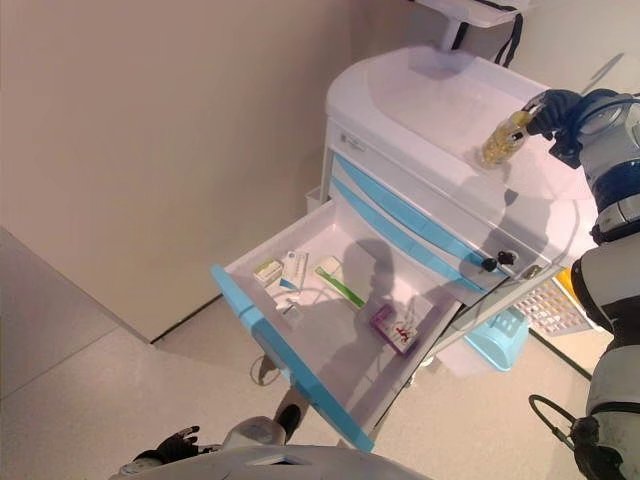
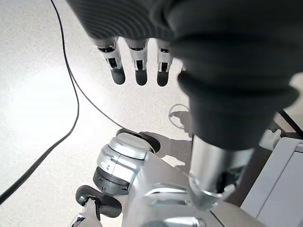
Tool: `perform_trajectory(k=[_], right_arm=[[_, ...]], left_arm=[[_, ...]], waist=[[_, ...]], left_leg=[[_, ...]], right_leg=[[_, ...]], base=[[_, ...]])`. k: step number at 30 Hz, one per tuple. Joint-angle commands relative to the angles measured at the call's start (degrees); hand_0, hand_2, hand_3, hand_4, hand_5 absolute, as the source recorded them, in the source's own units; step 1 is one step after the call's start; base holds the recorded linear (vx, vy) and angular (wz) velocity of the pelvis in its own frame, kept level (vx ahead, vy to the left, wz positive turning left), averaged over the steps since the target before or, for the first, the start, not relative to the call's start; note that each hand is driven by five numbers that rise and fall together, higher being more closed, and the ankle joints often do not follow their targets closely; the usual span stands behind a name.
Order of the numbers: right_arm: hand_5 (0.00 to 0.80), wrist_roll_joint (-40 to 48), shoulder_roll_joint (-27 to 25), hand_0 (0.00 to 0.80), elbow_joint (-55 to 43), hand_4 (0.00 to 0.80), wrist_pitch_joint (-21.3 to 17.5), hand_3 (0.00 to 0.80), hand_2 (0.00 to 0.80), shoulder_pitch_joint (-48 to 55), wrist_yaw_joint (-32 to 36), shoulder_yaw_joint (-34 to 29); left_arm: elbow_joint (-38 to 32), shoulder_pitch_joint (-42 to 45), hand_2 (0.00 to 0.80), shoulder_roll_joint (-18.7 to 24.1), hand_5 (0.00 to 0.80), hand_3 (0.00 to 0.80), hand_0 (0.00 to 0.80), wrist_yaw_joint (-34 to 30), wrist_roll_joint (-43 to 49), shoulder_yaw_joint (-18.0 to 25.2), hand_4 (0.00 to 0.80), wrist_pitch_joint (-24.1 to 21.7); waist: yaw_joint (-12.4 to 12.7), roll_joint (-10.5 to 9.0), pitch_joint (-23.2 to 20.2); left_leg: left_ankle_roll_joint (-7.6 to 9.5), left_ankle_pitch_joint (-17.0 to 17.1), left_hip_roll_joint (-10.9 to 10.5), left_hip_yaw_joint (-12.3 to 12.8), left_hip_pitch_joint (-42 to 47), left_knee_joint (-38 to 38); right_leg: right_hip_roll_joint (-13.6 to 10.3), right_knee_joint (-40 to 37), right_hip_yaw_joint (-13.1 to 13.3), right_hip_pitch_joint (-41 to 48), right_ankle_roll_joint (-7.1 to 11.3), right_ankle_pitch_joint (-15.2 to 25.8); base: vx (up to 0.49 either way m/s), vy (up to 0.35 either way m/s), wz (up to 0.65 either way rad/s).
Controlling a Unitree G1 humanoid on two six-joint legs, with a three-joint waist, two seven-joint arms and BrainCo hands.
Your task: Open the drawer and pick up the medicine
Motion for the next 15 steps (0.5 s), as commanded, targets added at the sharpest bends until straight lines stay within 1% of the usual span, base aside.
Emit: perform_trajectory(k=[1, 6, 15], right_arm=[[0.8, -0.26, -6.01, 0.8, -0.32, 0.8, 0.5, 0.8, 0.8, -10.0, -6.05, 4.58], [0.8, 1.3, -6.84, 0.8, -0.74, 0.8, 0.51, 0.8, 0.8, -9.83, -11.4, 2.86], [0.8, 0.03, -8.02, 0.8, -1.0, 0.8, 1.33, 0.8, 0.8, -8.1, -11.78, 1.9]], left_arm=[[-1.06, 0.8, 0.0, 2.99, 0.0, 0.0, 0.0, -0.41, -0.27, -1.11, 0.0, -0.76], [-1.02, 0.85, 0.0, 3.34, 0.0, 0.0, 0.0, -0.49, 0.45, -1.2, 0.0, -0.87], [-0.7, 1.46, 0.0, 3.65, 0.0, 0.0, 0.0, -0.87, 1.19, -1.04, 0.0, -1.83]], waist=[[1.94, -1.94, -0.85], [2.31, -2.03, -0.45], [2.32, -1.64, 0.02]], left_leg=[[0.43, -9.02, -0.96, 1.98, 1.52, 1.52], [0.42, -9.15, -0.89, 1.62, 1.23, 1.68], [0.48, -9.24, -0.88, 1.31, 1.06, 1.81]], right_leg=[[-1.77, 5.45, 1.67, -3.07, 1.15, -1.2], [-1.69, 5.28, 1.57, -3.22, 1.33, -1.07], [-1.73, 5.29, 1.66, -3.44, 1.4, -1.09]], base=[[0.033, -0.039, 0.01], [0.03, -0.02, 0.01], [0.044, -0.009, 0.02]])
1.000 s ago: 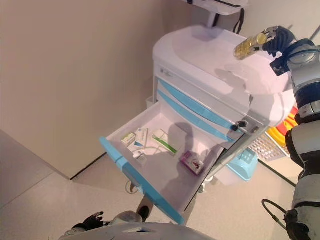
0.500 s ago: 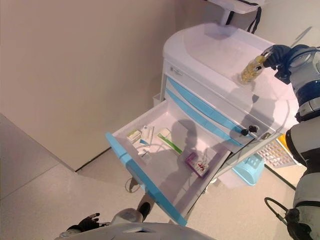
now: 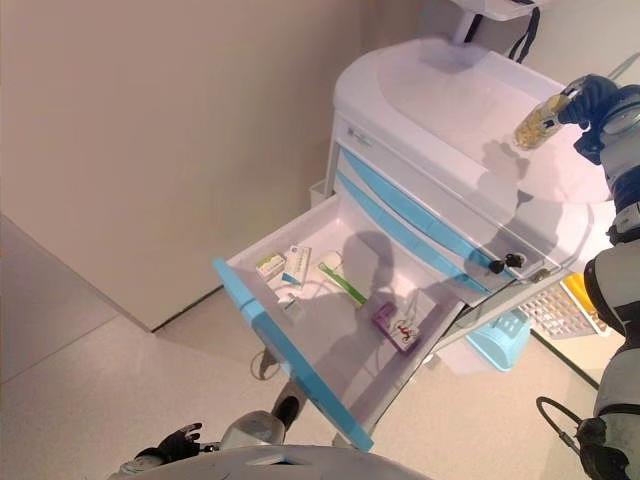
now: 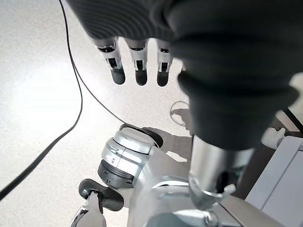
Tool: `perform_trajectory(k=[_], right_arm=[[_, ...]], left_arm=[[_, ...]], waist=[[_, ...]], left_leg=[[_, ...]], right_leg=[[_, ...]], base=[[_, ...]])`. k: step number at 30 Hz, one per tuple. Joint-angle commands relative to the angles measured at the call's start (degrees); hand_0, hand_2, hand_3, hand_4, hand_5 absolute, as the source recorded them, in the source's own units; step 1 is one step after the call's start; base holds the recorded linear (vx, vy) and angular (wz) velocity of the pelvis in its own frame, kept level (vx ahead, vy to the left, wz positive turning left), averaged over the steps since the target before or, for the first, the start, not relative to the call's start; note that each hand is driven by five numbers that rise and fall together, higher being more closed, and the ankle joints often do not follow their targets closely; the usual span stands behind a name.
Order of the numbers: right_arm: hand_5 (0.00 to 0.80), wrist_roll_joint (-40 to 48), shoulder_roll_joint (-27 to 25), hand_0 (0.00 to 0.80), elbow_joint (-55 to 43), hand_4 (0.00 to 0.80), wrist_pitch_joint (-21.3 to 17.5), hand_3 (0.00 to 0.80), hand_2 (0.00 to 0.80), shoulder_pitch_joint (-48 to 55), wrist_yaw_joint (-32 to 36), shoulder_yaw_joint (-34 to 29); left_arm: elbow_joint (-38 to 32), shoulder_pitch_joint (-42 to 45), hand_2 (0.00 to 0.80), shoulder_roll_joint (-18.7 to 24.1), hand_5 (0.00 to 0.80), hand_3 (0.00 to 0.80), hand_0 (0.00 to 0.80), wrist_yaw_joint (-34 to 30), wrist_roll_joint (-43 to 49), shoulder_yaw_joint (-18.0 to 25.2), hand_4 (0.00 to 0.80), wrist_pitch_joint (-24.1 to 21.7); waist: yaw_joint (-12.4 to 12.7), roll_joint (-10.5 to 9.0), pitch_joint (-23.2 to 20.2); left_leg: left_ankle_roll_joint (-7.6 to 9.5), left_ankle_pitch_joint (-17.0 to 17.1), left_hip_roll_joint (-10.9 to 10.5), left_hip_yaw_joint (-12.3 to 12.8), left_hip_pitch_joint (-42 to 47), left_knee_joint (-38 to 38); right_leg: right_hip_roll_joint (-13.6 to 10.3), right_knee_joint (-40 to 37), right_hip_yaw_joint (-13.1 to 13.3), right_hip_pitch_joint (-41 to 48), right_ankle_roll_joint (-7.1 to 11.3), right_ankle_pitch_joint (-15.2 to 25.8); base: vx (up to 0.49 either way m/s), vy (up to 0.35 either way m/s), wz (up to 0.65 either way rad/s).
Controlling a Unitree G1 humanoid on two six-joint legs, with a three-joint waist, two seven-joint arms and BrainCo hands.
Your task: Open the drawer and pick up the medicine
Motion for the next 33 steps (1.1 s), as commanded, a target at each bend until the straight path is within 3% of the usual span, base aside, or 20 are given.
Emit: perform_trajectory(k=[1, 15, 23, 25, 26, 27, 33], right_arm=[[0.8, 0.07, -5.58, 0.8, -1.51, 0.8, 0.53, 0.8, 0.8, -8.04, -2.47, 2.67], [0.8, -2.31, -5.75, 0.8, -0.26, 0.8, 2.84, 0.8, 0.8, -5.76, 7.97, 3.29], [0.8, -2.61, -4.93, 0.8, 0.24, 0.8, 3.18, 0.8, 0.8, -5.19, 10.17, 3.07], [0.499, -2.84, -4.8, 0.499, 0.25, 0.499, 3.12, 0.499, 0.499, -5.34, 9.77, 3.12], [0.091, -2.85, -4.82, 0.091, 0.41, 0.091, 3.05, 0.091, 0.091, -5.64, 9.54, 3.16], [0.0, -2.97, -4.8, 0.0, 0.5, 0.0, 2.57, 0.0, 0.0, -5.73, 9.27, 3.22], [0.0, -1.77, -4.64, 0.0, 0.3, 0.0, 0.86, 0.0, 0.0, -5.59, 3.5, 2.51]], left_arm=[[-0.35, 1.5, 0.0, 3.26, 0.0, 0.0, 0.0, -0.4, 1.22, -1.07, 0.0, -2.08], [1.58, 0.85, 0.0, 3.75, 0.0, 0.0, 0.0, -0.56, 2.12, -0.76, 0.0, -5.65], [2.39, 0.25, 0.0, 3.54, 0.0, 0.0, 0.0, -0.32, 2.41, -0.89, 0.0, -6.43], [2.66, 0.24, 0.0, 3.53, 0.0, 0.0, 0.0, -0.46, 2.62, -0.78, 0.0, -6.54], [2.88, 0.29, 0.0, 3.49, 0.0, 0.0, 0.0, -0.53, 2.88, -0.66, 0.0, -6.63], [3.06, 0.28, 0.0, 3.45, 0.0, 0.0, 0.0, -0.55, 2.94, -0.6, 0.0, -6.64], [3.69, 0.27, 0.0, 3.14, 0.0, 0.0, 0.0, -0.52, 3.21, -0.63, 0.0, -7.04]], waist=[[1.07, -1.1, -1.75], [0.77, -1.85, -0.3], [0.66, -2.22, -0.03], [0.65, -2.25, -0.04], [0.69, -2.27, -0.09], [0.66, -2.26, -0.12], [0.51, -2.23, -0.2]], left_leg=[[1.0, -8.87, -0.81, 1.76, 1.45, 1.76], [0.88, -8.83, -0.46, 1.53, 0.61, 1.91], [0.67, -8.77, -0.28, 1.41, 0.62, 1.69], [0.63, -8.75, -0.3, 1.41, 0.59, 1.72], [0.61, -8.75, -0.3, 1.42, 0.64, 1.69], [0.58, -8.76, -0.28, 1.45, 0.72, 1.68], [0.55, -8.88, -0.2, 1.76, 1.02, 1.7]], right_leg=[[-1.68, 5.31, 1.88, -3.38, 1.32, -1.01], [-1.22, 5.32, 2.7, -4.42, 1.2, -0.83], [-0.97, 5.22, 2.83, -4.58, 0.95, -0.91], [-0.98, 5.15, 2.82, -4.57, 0.93, -0.88], [-0.97, 5.13, 2.78, -4.51, 0.93, -0.88], [-0.98, 5.11, 2.8, -4.44, 0.92, -0.87], [-0.97, 5.15, 2.97, -4.28, 0.81, -0.96]], base=[[0.057, -0.013, 0.0], [0.031, -0.032, 0.0], [0.0, 0.0, 0.0], [0.0, 0.0, 0.0], [0.0, 0.0, 0.0], [0.0, 0.0, 0.0], [0.0, 0.0, 0.0]])
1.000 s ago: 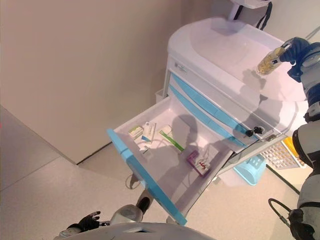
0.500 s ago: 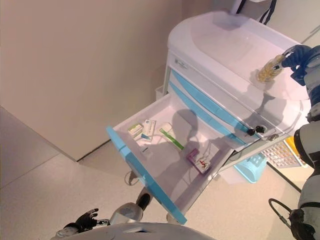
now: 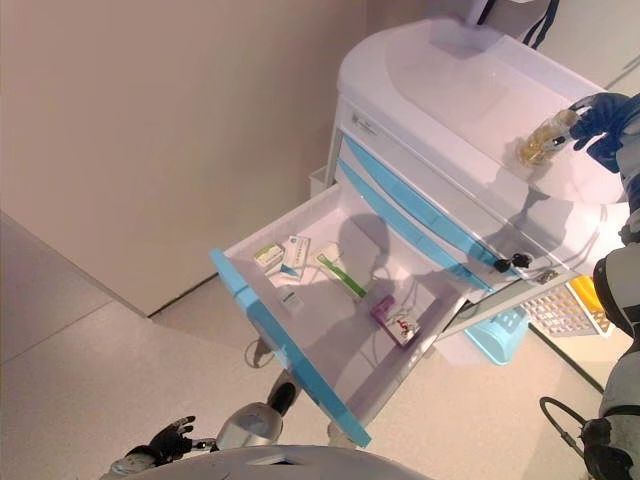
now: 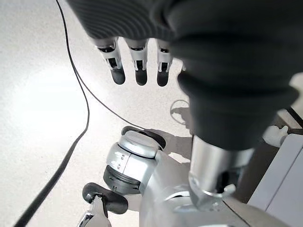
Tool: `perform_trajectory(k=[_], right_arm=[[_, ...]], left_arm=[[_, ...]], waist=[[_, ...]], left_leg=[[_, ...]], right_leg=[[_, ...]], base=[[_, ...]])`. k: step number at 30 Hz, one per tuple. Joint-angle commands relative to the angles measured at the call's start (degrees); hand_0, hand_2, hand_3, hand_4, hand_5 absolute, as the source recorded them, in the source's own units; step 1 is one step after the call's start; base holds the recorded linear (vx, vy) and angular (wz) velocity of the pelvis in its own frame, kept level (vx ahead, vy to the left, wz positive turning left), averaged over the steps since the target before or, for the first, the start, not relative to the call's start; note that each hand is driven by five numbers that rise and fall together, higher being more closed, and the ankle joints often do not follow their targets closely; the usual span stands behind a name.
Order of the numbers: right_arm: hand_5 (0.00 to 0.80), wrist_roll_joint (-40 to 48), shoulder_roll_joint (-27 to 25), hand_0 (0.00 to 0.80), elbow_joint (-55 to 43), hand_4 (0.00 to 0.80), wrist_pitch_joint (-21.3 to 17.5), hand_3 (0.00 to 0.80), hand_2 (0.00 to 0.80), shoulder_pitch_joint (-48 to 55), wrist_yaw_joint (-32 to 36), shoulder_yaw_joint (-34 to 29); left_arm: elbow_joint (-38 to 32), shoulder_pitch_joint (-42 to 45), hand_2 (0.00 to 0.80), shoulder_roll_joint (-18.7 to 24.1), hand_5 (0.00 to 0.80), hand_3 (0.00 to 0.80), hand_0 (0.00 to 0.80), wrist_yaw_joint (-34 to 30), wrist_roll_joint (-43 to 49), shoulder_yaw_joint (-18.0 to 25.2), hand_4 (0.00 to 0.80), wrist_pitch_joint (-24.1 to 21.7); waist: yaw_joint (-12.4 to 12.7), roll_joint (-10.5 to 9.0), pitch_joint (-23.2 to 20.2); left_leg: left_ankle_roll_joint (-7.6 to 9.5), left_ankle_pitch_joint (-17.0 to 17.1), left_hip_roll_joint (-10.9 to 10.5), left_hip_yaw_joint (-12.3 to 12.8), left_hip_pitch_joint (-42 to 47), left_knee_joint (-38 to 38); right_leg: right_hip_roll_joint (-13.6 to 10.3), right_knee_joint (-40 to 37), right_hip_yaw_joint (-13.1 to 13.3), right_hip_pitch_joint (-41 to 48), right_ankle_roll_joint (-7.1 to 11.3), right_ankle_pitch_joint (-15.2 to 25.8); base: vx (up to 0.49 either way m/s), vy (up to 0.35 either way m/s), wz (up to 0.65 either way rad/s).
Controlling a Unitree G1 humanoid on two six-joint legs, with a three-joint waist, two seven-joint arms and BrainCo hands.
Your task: Open the drawer and pick up the medicine
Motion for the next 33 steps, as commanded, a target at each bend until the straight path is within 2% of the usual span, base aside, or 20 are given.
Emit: perform_trajectory(k=[1, 8, 18, 24, 29, 33], right_arm=[[0.0, 0.33, -3.13, 0.0, -1.11, 0.0, -2.84, 0.0, 0.0, -5.66, -7.45, 3.78], [0.0, 0.87, -4.16, 0.0, -3.48, 0.0, -6.6, 0.0, 0.0, -5.35, -18.52, 1.84], [0.0, 2.84, -4.54, 0.0, -6.25, 0.0, -8.68, 0.0, 0.0, -4.49, -24.19, 0.23], [0.0, 4.94, -4.5, 0.0, -7.32, 0.0, -9.93, 0.0, 0.0, -3.89, -23.96, -0.83], [0.0, 8.41, -3.55, 0.0, -11.45, 0.0, -13.01, 0.0, 0.0, -0.85, -25.32, -3.73], [0.0, 10.61, -2.84, 0.0, -18.66, 0.0, -17.11, 0.0, 0.0, 3.28, -25.38, -6.34]], left_arm=[[1.78, 0.64, 0.0, 1.61, 0.0, 0.0, 0.0, -0.11, 1.93, -0.58, 0.0, -2.15], [2.24, 0.9, 0.0, 1.23, 0.0, 0.0, 0.0, -0.28, 2.61, -0.56, 0.0, -2.55], [3.07, 0.58, 0.0, 0.81, 0.0, 0.0, 0.0, -0.49, 3.53, -0.3, 0.0, -2.58], [3.25, -0.07, 0.0, 0.32, 0.0, 0.0, 0.0, -0.95, 4.53, -0.87, 0.0, -2.0], [3.01, -1.3, 0.0, -0.36, 0.0, 0.0, 0.0, -1.17, 5.7, -2.09, 0.0, -0.86], [3.32, -2.7, 0.0, -0.84, 0.0, 0.0, 0.0, -1.73, 7.2, -3.09, 0.0, 0.18]], waist=[[0.38, -0.65, -2.22], [0.01, -0.48, -2.57], [-1.35, -0.16, -3.43], [-3.22, 0.55, -4.4], [-5.8, 1.38, -5.16], [-8.83, 2.34, -5.77]], left_leg=[[0.06, -9.27, 0.28, 1.93, 1.96, 1.67], [0.08, -9.48, 0.24, 2.03, 2.31, 1.59], [0.16, -9.79, 0.43, 3.3, 2.97, 1.3], [0.35, -10.46, 0.46, 5.06, 3.49, 1.64], [0.56, -10.98, 0.82, 7.64, 4.19, 1.73], [0.74, -11.37, 1.02, 10.08, 4.71, 1.61]], right_leg=[[-1.05, 5.13, 2.84, -3.48, 0.78, -0.93], [-1.15, 5.08, 3.05, -3.37, 1.04, -0.87], [-1.5, 4.94, 3.68, -3.37, 1.4, -0.67], [-1.76, 5.05, 5.09, -3.64, 1.54, -0.63], [-1.83, 5.1, 7.24, -4.02, 1.73, -0.36], [-1.88, 4.96, 9.68, -4.6, 1.99, 0.1]], base=[[0.0, 0.0, 0.0], [0.0, 0.0, 0.0], [-0.035, -0.004, -0.02], [-0.076, 0.0, -0.11], [-0.105, -0.02, -0.22], [-0.147, -0.025, -0.41]])
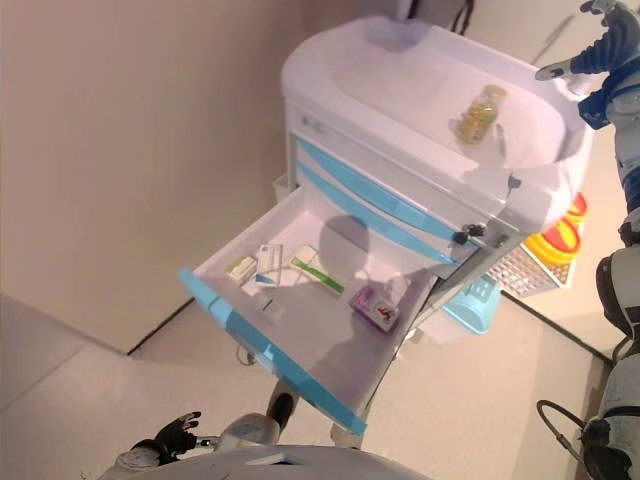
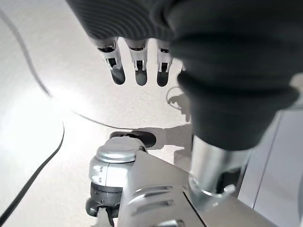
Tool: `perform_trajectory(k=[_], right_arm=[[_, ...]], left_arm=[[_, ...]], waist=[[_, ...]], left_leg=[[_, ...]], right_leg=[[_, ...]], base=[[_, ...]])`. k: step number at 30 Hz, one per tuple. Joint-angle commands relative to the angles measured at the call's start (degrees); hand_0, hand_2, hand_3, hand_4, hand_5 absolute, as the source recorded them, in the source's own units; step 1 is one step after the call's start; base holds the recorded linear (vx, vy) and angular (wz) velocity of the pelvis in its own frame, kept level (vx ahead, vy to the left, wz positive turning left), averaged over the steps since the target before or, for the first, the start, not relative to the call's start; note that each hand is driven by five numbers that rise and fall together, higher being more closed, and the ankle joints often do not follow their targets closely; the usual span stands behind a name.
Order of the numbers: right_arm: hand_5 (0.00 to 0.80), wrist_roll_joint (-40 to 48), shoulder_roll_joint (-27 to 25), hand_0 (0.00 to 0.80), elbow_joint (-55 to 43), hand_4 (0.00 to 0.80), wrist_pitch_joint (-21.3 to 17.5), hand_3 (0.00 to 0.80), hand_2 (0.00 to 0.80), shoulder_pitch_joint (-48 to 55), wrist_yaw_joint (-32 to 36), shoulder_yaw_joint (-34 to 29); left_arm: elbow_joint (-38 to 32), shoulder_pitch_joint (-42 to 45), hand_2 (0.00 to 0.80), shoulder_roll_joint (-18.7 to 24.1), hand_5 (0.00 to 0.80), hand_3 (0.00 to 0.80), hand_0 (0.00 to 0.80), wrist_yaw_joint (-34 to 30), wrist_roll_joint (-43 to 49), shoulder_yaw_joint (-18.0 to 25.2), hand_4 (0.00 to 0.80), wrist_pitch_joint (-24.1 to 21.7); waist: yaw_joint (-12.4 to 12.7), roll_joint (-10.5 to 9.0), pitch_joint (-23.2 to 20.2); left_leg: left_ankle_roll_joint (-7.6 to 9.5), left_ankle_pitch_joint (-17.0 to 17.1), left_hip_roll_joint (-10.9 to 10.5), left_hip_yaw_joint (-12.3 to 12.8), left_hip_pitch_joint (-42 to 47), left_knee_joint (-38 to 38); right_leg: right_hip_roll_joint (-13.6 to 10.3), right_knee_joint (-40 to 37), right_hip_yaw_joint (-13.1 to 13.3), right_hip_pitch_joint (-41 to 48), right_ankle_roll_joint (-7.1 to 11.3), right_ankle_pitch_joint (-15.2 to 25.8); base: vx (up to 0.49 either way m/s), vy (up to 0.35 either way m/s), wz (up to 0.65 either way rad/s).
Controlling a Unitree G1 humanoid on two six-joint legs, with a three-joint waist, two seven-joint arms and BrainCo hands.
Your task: Open the drawer and pick up the medicine
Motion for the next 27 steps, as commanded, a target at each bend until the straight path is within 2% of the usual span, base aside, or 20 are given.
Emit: perform_trajectory(k=[1, 7, 12, 17, 20, 27], right_arm=[[0.0, 3.13, -2.54, 0.0, -5.08, 0.0, -4.52, 0.0, 0.0, -0.09, -2.83, 2.22], [0.0, 7.16, -2.83, 0.0, -16.87, 0.0, -5.17, 0.0, 0.0, 7.81, -2.93, -2.1], [0.0, 9.85, -0.29, 0.0, -25.78, 0.0, -5.35, 0.0, 0.0, 21.31, -3.83, -11.86], [0.0, 10.38, 6.7, 0.0, -32.64, 0.0, -5.04, 0.0, 0.0, 36.37, -3.93, -20.36], [0.0, 11.25, 12.96, 0.0, -35.17, 0.0, -6.46, 0.0, 0.0, 45.88, -3.6, -24.46], [0.0, 16.85, 26.77, 0.0, -32.62, 0.0, -10.79, 0.0, 0.0, 62.66, -0.75, -26.86]], left_arm=[[1.92, -0.81, 0.0, 0.16, 0.0, 0.0, 0.0, -0.67, 2.57, -2.67, 0.0, 0.19], [1.62, -3.09, 0.0, -0.08, 0.0, 0.0, 0.0, -0.97, 2.96, -3.36, 0.0, 0.22], [1.25, -4.93, 0.0, -0.71, 0.0, 0.0, 0.0, -1.6, 2.91, -3.72, 0.0, 0.3], [1.64, -5.96, 0.0, -2.35, 0.0, 0.0, 0.0, -2.04, 2.95, -3.94, 0.0, 0.4], [2.41, -5.96, 0.0, -3.52, 0.0, 0.0, 0.0, -2.07, 3.01, -3.09, 0.0, -0.12], [2.79, -3.93, 0.0, -5.69, 0.0, 0.0, 0.0, -0.27, 2.85, -2.81, 0.0, -0.49]], waist=[[-2.18, -0.65, -4.36], [-6.78, 0.06, -4.95], [-10.3, 0.97, -5.16], [-13.09, 1.9, -5.2], [-14.56, 2.39, -5.24], [-16.17, 3.58, -5.21]], left_leg=[[0.51, -10.9, -0.65, 2.54, 2.1, 1.65], [0.23, -11.58, -0.11, 6.06, 2.83, 1.85], [-0.08, -11.9, 0.61, 8.82, 3.37, 1.64], [-0.13, -12.44, 1.01, 10.92, 3.62, 1.94], [-0.02, -12.8, 1.01, 11.89, 3.74, 1.97], [-0.09, -12.86, 1.14, 13.32, 4.23, 1.09]], right_leg=[[-1.81, 4.22, 1.94, -3.57, 2.56, -0.79], [-1.19, 3.55, 5.96, -4.38, 2.48, -0.11], [-0.73, 3.03, 8.23, -4.71, 2.5, 0.11], [-0.52, 2.43, 9.98, -5.05, 2.55, 0.42], [-0.33, 2.12, 10.84, -5.34, 2.59, 0.57], [-0.02, 0.67, 11.46, -5.4, 2.88, 1.19]], base=[[-0.136, -0.02, -0.42], [-0.116, -0.028, -0.48], [-0.089, -0.025, -0.37], [-0.051, -0.01, -0.33], [-0.023, -0.003, -0.19], [-0.011, 0.002, -0.14]])
